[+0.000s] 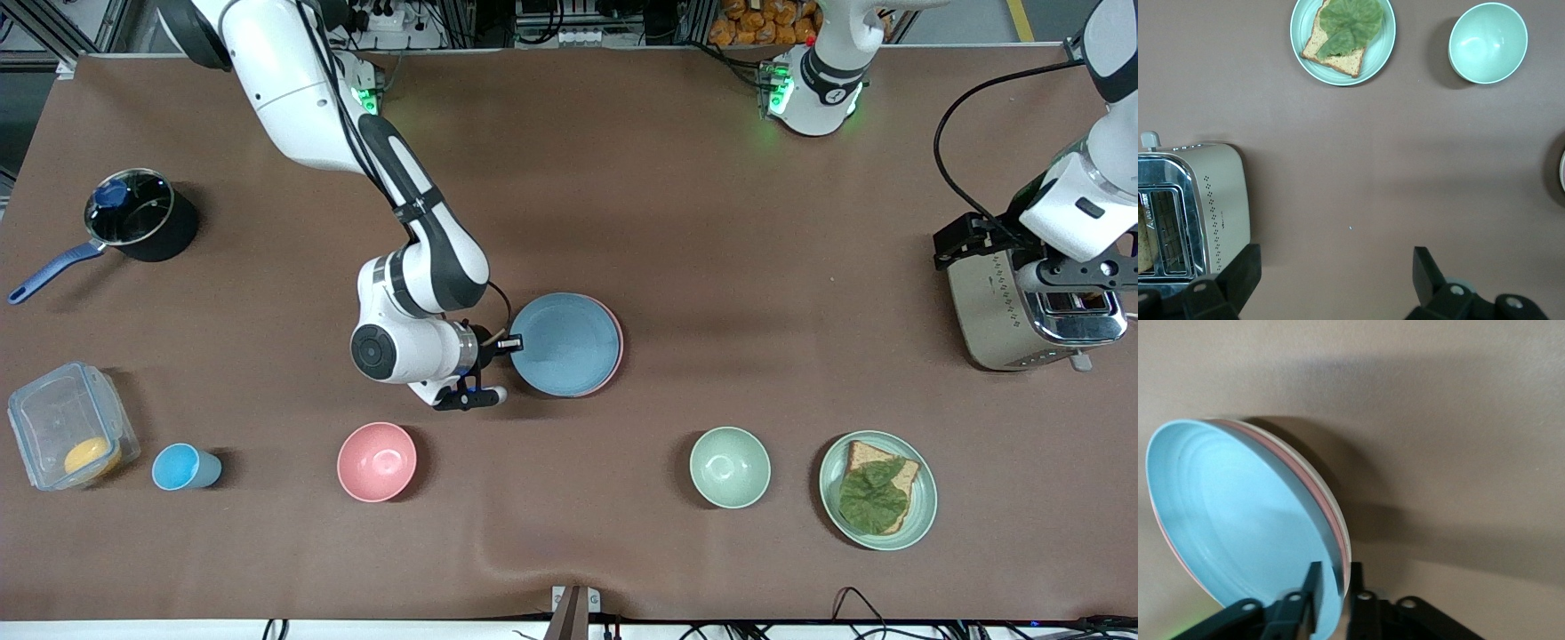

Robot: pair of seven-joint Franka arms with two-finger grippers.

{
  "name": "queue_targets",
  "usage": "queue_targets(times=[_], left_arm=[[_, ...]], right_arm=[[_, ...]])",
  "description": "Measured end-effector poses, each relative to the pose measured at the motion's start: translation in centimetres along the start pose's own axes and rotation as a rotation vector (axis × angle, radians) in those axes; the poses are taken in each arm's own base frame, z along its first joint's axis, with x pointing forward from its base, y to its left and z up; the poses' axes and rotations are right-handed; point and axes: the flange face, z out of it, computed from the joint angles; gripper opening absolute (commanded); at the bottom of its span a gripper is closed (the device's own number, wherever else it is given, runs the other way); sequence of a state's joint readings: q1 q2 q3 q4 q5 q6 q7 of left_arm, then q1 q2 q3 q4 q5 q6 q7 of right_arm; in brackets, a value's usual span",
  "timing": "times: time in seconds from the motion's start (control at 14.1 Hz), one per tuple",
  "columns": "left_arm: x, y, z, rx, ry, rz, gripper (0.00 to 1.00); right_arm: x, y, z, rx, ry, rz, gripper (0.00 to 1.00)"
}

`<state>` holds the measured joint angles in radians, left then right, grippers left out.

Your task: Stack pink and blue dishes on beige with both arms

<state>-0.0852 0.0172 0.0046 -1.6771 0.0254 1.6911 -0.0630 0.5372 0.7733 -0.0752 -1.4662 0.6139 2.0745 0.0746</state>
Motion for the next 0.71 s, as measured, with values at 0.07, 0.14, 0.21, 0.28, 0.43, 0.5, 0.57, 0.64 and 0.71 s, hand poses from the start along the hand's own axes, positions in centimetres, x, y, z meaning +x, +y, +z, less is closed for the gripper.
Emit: queue_targets(times=[0.07, 0.14, 0.21, 0.28, 0.43, 0.5, 0.57, 0.64, 0.71], left_arm=[[0.0, 0.0, 0.0, 0.0, 0.001, 0.0, 1.0], [0.0, 0.0, -0.1, 0.0, 0.003, 0.0, 1.0], [0.1, 0.0, -0.2, 0.0, 0.008, 0.0, 1.0], [0.1, 0.0, -0.3, -0.001, 0.012, 0.0, 1.0], [0.2, 0.0, -0.5, -0.001, 0.017, 0.0, 1.0], [0.3, 0.0, -0.7, -0.001, 0.021, 0.0, 1.0], [0.3, 0.0, -0.8, -0.001, 0.023, 0.0, 1.0], [0.4, 0.0, -0.8, -0.001, 0.024, -0.001, 1.0], [0.5, -0.1, -0.7, -0.001, 0.022, -0.002, 1.0]], right_arm=[[0.3, -0.1, -0.5, 0.003, 0.012, -0.002, 1.0], [0.6, -0.2, -1.4, 0.008, 0.028, -0.004, 1.0], [1.1, -0.1, -2.6, 0.015, 0.046, -0.003, 1.0], [1.5, 0.3, -3.8, 0.021, 0.047, 0.002, 1.0], [2.0, 2.3, -6.1, 0.031, 0.014, 0.027, 1.0], [2.2, 3.9, -7.6, 0.034, 0.0, 0.044, 1.0], [2.4, 5.8, -9.4, 0.029, -0.016, 0.06, 1.0], [2.4, 8.3, -11.4, 0.002, -0.034, 0.071, 1.0], [2.3, 11.1, -13.7, -0.041, -0.042, 0.078, 1.0]])
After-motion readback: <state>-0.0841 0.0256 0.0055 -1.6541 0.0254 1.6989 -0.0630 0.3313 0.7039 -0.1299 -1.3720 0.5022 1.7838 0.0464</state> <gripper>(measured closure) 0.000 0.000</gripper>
